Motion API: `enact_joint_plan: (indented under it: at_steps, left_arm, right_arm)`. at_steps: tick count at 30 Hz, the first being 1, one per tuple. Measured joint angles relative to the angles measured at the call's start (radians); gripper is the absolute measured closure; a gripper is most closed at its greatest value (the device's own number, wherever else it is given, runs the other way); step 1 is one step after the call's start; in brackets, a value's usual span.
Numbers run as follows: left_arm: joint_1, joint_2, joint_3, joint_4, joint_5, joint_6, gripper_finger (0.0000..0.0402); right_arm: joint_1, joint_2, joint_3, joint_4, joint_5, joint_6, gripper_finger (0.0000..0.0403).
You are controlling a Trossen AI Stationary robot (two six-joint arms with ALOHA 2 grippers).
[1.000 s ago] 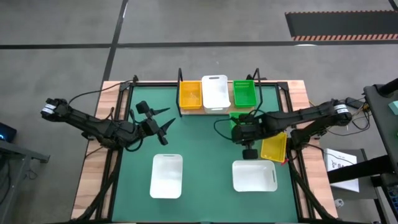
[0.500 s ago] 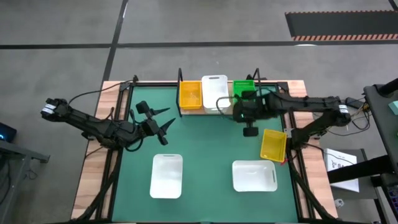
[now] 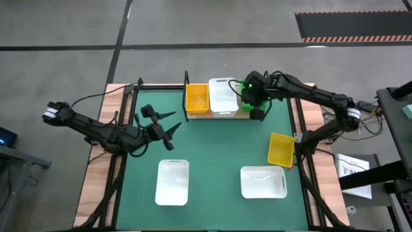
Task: Stack baskets on shelf by color
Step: Stack the green bin on top of the green bin on the shelf
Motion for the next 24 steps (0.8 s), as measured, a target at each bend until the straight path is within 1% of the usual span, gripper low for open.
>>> enact_joint_plan:
  at_steps: [5, 10, 14, 18, 24]
  left_arm:
    - [0.0, 0.0, 0.0, 0.0, 0.0, 0.0, 0.0198]
    - [0.0, 0.0, 0.0, 0.0, 0.0, 0.0, 0.0198]
    - [0.0, 0.0, 0.0, 0.0, 0.0, 0.0, 0.0198]
    - [0.0, 0.0, 0.0, 0.0, 0.0, 0.0, 0.0198]
    - [0.0, 0.0, 0.0, 0.0, 0.0, 0.0, 0.0198]
  right_arm:
    - [-0.009, 0.0, -0.033, 0.003, 0.001, 0.002, 0.0392]
    - [-0.009, 0.0, -0.078, 0.053, 0.003, 0.002, 0.0392]
    - [-0.009, 0.0, -0.098, 0.059, 0.046, -0.001, 0.0389]
    - [-0.009, 0.0, -0.102, 0.059, 0.053, 0.018, 0.0378]
    - [-0.009, 0.0, -0.102, 0.06, 0.052, 0.029, 0.0346]
